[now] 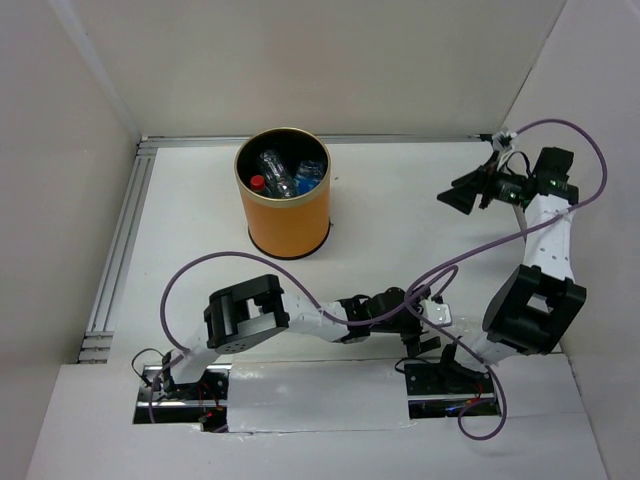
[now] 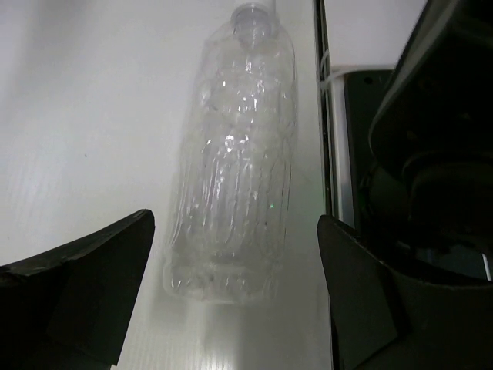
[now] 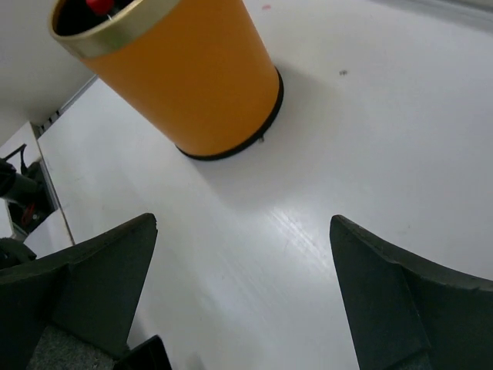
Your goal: Put the plastic bottles in the bin
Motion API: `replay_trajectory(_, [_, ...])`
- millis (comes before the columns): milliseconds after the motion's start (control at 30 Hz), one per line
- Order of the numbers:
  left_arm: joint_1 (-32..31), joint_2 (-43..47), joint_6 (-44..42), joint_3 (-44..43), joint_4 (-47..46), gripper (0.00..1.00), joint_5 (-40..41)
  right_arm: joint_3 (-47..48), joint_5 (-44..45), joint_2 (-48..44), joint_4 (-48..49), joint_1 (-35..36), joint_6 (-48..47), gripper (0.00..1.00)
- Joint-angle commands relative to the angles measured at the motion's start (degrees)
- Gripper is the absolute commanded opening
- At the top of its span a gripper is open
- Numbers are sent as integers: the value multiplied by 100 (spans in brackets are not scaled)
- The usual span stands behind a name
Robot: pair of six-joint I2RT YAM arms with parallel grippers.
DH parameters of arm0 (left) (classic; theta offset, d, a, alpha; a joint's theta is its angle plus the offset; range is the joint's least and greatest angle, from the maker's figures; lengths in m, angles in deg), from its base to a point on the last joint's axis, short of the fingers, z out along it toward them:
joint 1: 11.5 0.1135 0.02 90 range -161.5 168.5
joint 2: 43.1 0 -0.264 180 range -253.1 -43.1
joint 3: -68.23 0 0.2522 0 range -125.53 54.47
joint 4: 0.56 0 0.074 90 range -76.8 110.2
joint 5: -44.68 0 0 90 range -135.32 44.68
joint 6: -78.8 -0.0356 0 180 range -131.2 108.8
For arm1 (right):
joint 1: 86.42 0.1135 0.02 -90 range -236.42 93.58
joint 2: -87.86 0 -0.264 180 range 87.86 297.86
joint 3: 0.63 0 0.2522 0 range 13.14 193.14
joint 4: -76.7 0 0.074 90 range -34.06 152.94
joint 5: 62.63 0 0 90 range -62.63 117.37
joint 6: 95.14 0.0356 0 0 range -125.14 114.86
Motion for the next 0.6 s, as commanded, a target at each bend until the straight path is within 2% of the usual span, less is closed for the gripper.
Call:
replay_trajectory(0, [-36,-221,-290,-376,-235,100,78,-392,-187,-254,-1144,-327,-1365,100])
replay_trajectory(100, [-36,-362,-290,-587,-7,91,-52,-789,-188,-316,-1645,-793,-1979,100])
replay_trajectory(167, [-36,-442,-176,-719,221,81,-167,-842,-337,-316,-1996,-1118,-2341,100])
replay_trajectory(200, [-36,-494,-176,-719,283,68,-220,-842,-337,-264,-2390,-1215,-2552,100])
replay_trajectory(267, [-36,-494,-114,-719,398,54,-282,-789,-451,-211,-2769,-1461,-3106,100])
replay_trajectory(333, [-36,-442,-114,-658,661,43,-343,-737,-513,-131,-3358,-1576,-3692,100])
replay_trajectory(433, [-36,-249,-166,-483,1012,31,-344,-675,-513,-61,-3457,-1708,-3635,100])
replay_trajectory(500, [-36,-117,-167,-238,1145,4,-247,-727,-583,-131,-3457,-1709,-3635,100])
replay_trajectory(533, [-36,57,-167,-114,1145,0,-55,-728,-644,-183,-3457,-1709,-3635,100])
replay_trajectory(567, [-36,164,-115,44,1076,0,-54,-728,-645,-184,-3457,-1709,-3635,100])
